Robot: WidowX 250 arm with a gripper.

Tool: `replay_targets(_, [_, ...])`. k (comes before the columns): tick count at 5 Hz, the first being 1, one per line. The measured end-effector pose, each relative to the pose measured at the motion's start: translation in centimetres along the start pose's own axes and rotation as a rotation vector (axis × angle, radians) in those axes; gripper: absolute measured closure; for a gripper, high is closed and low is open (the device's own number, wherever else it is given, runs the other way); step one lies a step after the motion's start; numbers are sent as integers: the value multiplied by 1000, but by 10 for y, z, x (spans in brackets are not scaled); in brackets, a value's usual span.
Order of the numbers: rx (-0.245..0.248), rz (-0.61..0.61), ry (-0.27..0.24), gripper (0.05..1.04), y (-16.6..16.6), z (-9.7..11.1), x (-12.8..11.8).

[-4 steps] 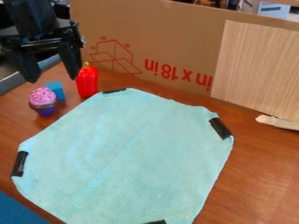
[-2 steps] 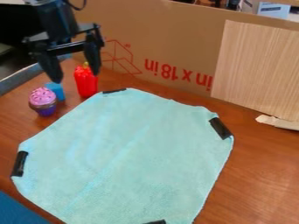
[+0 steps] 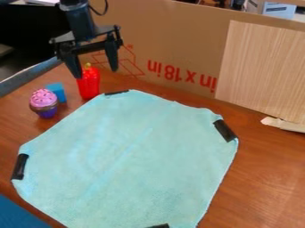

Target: Put the red figure to the top edge of the cloth

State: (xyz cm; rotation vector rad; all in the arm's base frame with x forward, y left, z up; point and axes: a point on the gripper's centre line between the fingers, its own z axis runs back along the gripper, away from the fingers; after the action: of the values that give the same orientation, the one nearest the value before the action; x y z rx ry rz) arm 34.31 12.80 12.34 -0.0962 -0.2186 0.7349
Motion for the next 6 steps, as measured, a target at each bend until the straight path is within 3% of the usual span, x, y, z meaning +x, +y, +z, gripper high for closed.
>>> replay_targets(2, [33,-18,-165,85,2,-10,21])
replay_targets(3, [58,-9,-140,85,7,-23,27])
replay_targets(4, [116,-87,-77,85,8,-41,35])
replay_targets(5, [158,-288,-41,85,-8,-43,41])
replay_targets(6, [176,-538,-42,85,-22,-39,37])
